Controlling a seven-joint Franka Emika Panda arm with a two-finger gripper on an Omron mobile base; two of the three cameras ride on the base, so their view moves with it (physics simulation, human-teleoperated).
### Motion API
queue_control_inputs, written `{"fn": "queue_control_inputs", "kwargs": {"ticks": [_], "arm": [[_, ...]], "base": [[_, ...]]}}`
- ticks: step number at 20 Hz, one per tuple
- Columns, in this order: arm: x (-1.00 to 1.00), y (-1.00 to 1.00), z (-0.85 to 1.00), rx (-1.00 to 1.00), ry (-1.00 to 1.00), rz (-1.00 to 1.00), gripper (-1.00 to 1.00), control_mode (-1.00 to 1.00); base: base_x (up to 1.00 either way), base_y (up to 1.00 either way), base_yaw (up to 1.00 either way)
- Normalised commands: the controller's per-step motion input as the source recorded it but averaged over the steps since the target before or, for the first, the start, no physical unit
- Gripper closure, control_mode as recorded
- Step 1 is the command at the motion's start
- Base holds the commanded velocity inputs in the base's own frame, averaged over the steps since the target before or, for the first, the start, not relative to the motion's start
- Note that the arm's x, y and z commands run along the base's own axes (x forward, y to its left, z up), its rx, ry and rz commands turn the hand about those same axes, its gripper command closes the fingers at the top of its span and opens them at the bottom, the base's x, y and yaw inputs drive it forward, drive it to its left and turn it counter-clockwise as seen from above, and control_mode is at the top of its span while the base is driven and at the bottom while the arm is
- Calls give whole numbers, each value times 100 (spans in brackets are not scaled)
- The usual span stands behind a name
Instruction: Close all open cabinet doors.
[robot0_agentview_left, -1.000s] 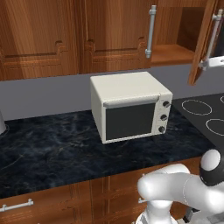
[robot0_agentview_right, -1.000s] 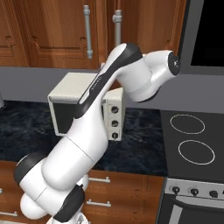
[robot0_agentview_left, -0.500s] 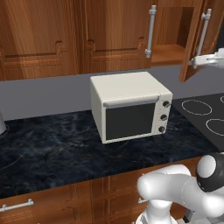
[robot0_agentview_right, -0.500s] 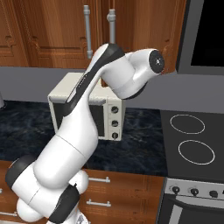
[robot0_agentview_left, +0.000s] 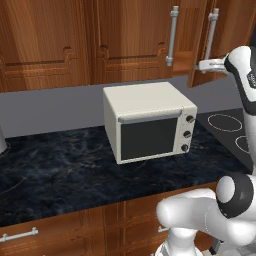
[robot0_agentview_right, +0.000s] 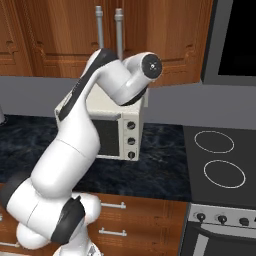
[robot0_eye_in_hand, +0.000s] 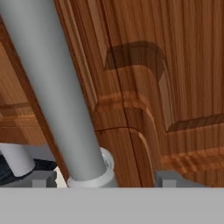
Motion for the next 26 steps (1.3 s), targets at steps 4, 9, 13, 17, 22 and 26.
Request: {"fn": "queue_control_inputs", "kwargs": {"ticks": [4,9,13,17,22,26], "arm": [[81,4,-11,-4,0,-4,-100,-100],[71,0,-10,-2,0,0,-100,-100],[51,0,-1,0,0,0,-100,-100],[28,0,-3,0,0,0,-100,-100],[21,0,-4,0,-1,0,-100,-100],[-7,2,-10,0,1,0,-100,-100]], "base": [[0,0,0],[0,0,0],[0,0,0],[0,0,0],[0,0,0],[0,0,0]]}}
